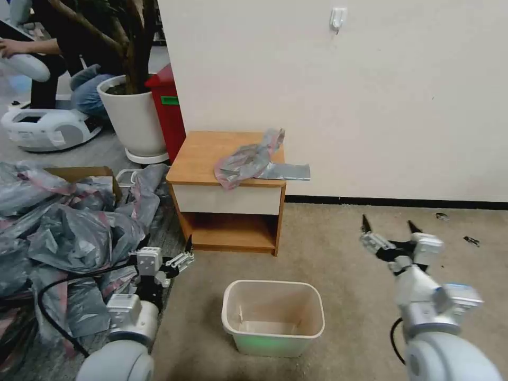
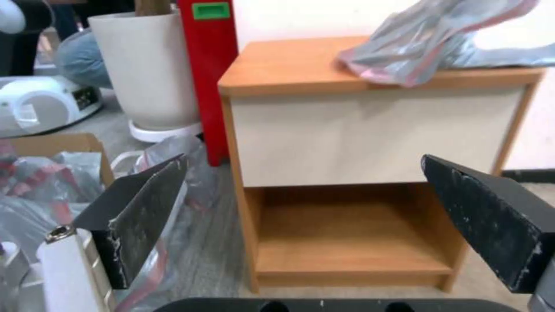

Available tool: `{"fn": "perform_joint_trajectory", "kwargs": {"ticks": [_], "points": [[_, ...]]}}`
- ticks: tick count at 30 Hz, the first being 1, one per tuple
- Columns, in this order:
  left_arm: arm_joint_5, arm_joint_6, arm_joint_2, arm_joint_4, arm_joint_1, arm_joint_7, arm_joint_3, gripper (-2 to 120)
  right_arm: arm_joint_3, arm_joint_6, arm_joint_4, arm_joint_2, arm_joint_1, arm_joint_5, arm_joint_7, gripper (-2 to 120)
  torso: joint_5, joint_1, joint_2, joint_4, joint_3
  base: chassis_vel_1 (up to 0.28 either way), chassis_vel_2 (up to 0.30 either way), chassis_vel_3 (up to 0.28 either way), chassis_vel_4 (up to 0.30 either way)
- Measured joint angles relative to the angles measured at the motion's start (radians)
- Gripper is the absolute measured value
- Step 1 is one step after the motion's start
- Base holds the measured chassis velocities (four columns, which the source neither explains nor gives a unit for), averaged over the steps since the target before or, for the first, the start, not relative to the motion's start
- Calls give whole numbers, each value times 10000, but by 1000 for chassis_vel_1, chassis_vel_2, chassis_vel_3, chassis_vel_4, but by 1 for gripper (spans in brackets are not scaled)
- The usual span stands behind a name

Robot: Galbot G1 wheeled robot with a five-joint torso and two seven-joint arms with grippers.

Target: Pick up the garbage bag from the table and place it over the trash can.

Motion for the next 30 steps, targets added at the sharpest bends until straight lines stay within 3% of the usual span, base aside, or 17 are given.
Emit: {"fn": "perform_joint_trajectory", "kwargs": {"ticks": [5,9,18,30], "points": [[-575,939,528,-884,518,-345,-50,100,32,-85,91,3,-21,45,5,100,6,0,0,0,0,0,0,0,0],[-717,1166,655,-907,641,-436,-60,100,31,-128,104,8,-30,192,12,100,3,0,0,1,1,0,0,0,0],[-1124,827,770,-880,1085,-386,-507,100,-530,18,-1217,22,-11,2477,160,100,3,0,0,0,1,0,0,0,0],[-1187,614,778,-844,1124,-358,-603,100,-720,300,-1724,13,626,2658,166,100,3,0,0,0,2,0,0,0,0]]}}
